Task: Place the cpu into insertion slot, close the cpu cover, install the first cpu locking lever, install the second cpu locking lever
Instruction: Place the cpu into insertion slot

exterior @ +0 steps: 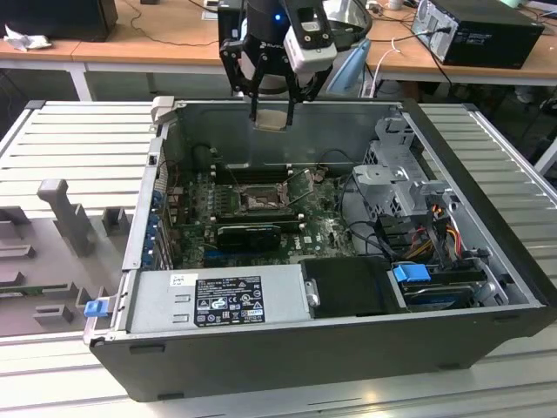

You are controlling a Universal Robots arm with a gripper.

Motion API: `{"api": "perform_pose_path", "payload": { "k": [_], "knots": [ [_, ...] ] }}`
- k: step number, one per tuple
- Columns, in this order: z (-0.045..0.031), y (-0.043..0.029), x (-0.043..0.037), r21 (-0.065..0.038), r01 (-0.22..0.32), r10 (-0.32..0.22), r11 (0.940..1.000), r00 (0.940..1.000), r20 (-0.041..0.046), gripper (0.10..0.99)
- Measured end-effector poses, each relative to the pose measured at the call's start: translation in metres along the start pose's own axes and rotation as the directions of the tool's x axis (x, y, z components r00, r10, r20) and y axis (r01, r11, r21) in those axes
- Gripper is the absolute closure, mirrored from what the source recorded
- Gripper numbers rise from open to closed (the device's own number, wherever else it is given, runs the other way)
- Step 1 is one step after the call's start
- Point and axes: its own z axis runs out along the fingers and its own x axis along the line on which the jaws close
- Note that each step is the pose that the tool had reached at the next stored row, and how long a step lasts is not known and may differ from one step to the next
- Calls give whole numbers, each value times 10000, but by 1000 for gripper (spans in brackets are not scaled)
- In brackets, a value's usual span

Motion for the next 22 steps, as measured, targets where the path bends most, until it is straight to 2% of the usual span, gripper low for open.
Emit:
{"api": "perform_pose_path", "payload": {
  "k": [5, 15, 17, 22],
  "knots": [
    [0, 0, 0, -12, -567, 567, 9984, 9984, 50, 557],
    [44, -4, -1, -4, -780, 780, 9970, 9969, 34, 557],
    [47, -4, -1, -14, -1043, 1043, 9945, 9945, 57, 557],
    [53, -5, -1, -35, -1829, 1829, 9831, 9830, 128, 557]
  ]
}}
